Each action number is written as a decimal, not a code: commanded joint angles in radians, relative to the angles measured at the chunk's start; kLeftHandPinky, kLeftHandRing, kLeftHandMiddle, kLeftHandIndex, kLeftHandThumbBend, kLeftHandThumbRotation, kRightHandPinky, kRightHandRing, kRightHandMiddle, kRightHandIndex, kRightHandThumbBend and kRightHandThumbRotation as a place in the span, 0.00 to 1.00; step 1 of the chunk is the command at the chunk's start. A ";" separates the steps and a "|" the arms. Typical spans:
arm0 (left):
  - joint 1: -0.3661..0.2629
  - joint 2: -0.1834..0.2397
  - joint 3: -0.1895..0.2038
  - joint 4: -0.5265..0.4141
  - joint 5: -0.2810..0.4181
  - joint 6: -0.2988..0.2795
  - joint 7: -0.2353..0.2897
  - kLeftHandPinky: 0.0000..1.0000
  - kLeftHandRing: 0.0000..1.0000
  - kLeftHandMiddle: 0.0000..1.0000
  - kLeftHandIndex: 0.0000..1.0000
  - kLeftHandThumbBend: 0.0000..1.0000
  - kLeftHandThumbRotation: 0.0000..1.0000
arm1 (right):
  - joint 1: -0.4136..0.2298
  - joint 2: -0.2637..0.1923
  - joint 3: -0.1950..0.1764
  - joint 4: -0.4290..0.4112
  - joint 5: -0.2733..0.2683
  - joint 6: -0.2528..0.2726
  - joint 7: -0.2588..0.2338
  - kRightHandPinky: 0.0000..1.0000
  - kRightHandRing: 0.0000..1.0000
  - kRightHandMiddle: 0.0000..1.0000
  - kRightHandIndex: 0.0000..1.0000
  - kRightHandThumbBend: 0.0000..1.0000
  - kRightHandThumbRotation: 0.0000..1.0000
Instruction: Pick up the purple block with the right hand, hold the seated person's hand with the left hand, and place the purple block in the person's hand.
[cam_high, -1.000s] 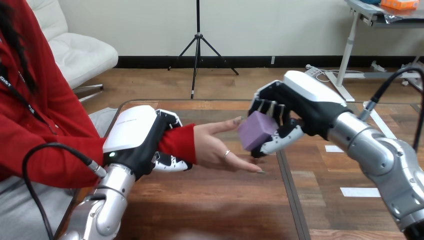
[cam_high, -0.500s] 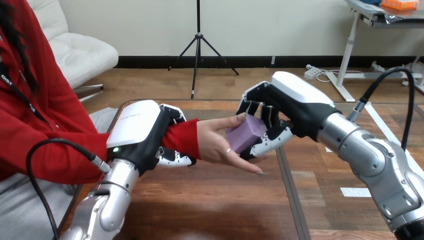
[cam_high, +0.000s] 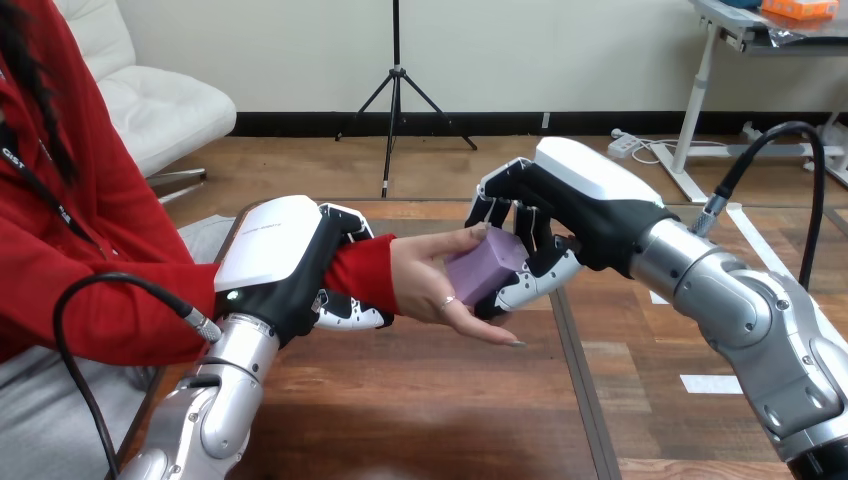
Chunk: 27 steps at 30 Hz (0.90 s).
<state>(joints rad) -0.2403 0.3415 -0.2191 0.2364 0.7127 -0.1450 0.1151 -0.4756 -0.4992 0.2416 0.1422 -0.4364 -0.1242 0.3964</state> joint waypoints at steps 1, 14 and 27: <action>-0.198 -0.046 0.004 -0.060 -0.029 -0.015 0.015 0.28 0.34 0.40 0.41 0.74 0.00 | -0.064 0.041 0.015 -0.118 0.010 -0.007 0.014 0.27 0.31 0.39 0.44 0.69 0.00; -0.196 -0.046 -0.005 -0.038 -0.021 -0.027 0.030 0.31 0.36 0.41 0.42 0.74 0.00 | -0.063 0.043 0.010 -0.131 0.030 -0.019 0.025 0.26 0.31 0.39 0.44 0.69 0.00; -0.192 -0.048 -0.009 -0.035 -0.015 -0.031 0.034 0.32 0.37 0.41 0.42 0.74 0.00 | -0.057 0.038 0.008 -0.145 0.032 -0.013 0.037 0.26 0.31 0.39 0.44 0.69 0.00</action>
<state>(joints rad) -0.2576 0.3350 -0.2193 0.2415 0.7128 -0.1427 0.1142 -0.4757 -0.4982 0.2402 0.0775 -0.4305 -0.1193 0.4217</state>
